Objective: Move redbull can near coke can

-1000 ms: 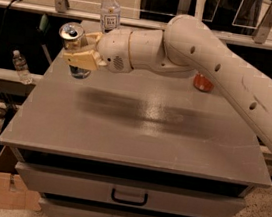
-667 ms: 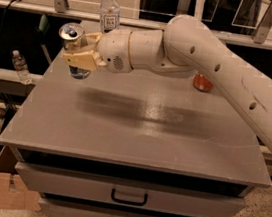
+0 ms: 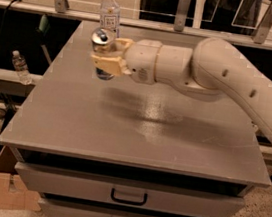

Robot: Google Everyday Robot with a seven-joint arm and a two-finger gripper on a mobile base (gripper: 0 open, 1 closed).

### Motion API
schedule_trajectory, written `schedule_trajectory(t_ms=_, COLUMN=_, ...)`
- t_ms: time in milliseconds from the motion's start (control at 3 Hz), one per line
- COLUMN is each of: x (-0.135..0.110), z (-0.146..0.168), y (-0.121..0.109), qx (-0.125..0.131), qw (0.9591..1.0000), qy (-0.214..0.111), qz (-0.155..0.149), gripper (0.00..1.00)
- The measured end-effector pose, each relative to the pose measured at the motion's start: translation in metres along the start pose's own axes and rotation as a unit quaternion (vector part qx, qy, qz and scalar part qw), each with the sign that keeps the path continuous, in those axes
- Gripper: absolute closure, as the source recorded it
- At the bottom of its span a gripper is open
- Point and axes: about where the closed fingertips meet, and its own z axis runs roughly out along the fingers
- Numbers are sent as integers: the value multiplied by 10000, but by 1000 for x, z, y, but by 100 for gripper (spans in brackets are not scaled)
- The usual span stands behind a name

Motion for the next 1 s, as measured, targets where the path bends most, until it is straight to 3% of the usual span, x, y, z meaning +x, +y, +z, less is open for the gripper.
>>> schedule_trajectory(t_ms=333, x=7, z=-70, y=-19, qx=845, qw=9964, qy=-67, qz=13, gripper=100)
schedule_trajectory(t_ms=667, x=1, z=-136, y=-37, qx=1425, qw=9897, qy=81, qz=-79, gripper=100)
schedule_trajectory(t_ms=1000, x=1, z=-205, y=-55, qx=1931, qw=9806, qy=340, qz=-71, gripper=100)
